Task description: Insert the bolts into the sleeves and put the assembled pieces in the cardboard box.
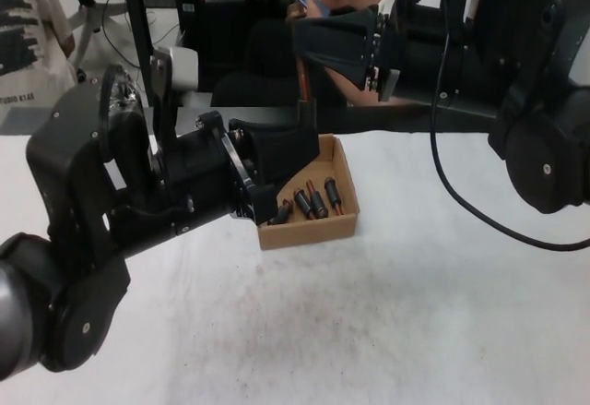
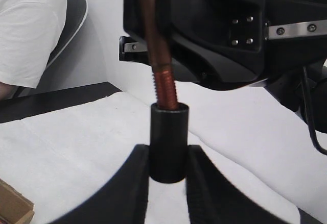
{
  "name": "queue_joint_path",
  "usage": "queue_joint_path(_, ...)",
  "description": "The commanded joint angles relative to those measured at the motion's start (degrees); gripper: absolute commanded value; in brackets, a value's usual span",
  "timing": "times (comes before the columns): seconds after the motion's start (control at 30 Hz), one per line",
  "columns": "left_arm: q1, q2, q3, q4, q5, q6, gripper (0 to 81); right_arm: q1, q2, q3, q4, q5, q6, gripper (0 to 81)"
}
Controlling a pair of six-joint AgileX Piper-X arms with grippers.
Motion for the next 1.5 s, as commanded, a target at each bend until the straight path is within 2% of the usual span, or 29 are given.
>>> queue_joint_path(0.0, 0.0, -1.1, -0.6, -2.3, -2.8, -0.1, 0.3, 0.0, 0.0, -0.2, 0.1, -4.8, -0.6, 0.8)
queue_joint_path(0.17, 0.0, -1.1, -0.6, -2.3, -3.1, 0.4, 0.3, 0.0, 0.0, -0.2, 0.1, -7.3, -1.0, 0.0)
queue_joint_path(0.2, 0.0, -1.1, -0.6, -2.3, -3.1, 0.4, 0.3, 0.0, 0.0, -0.2, -0.1, -7.3, -1.0, 2.2)
queue_joint_path(0.3, 0.0, -1.1, -0.6, -2.3, -3.6, 0.4, 0.3, 0.0, 0.0, -0.2, -0.2, -7.3, -0.6, 15.7)
queue_joint_path(0.4, 0.0, -1.1, -0.6, -2.3, -3.6, 0.4, 0.3, 0.0, 0.0, -0.2, 0.0, -7.3, 1.4, 36.2)
queue_joint_path(0.47, 0.0, -1.1, -0.6, -2.3, -3.6, 0.4, 0.3, 0.0, 0.0, -0.2, 0.2, -7.1, 2.8, 41.4)
queue_joint_path(0.93, 0.0, -1.1, -0.6, -2.3, -3.6, 0.4, 0.3, -0.1, 0.0, -0.2, -0.3, -6.8, 2.7, 42.4)
queue_joint_path(1.2, 0.0, -1.1, -0.6, -2.3, -3.4, 0.4, 0.3, -0.6, 0.0, -0.2, 2.4, -1.0, 0.5, 42.9)
queue_joint_path(1.47, 0.0, -1.1, -0.6, -2.3, -2.6, 0.4, 0.3, -1.4, 0.0, -0.2, 3.0, -0.3, -0.3, 42.9)
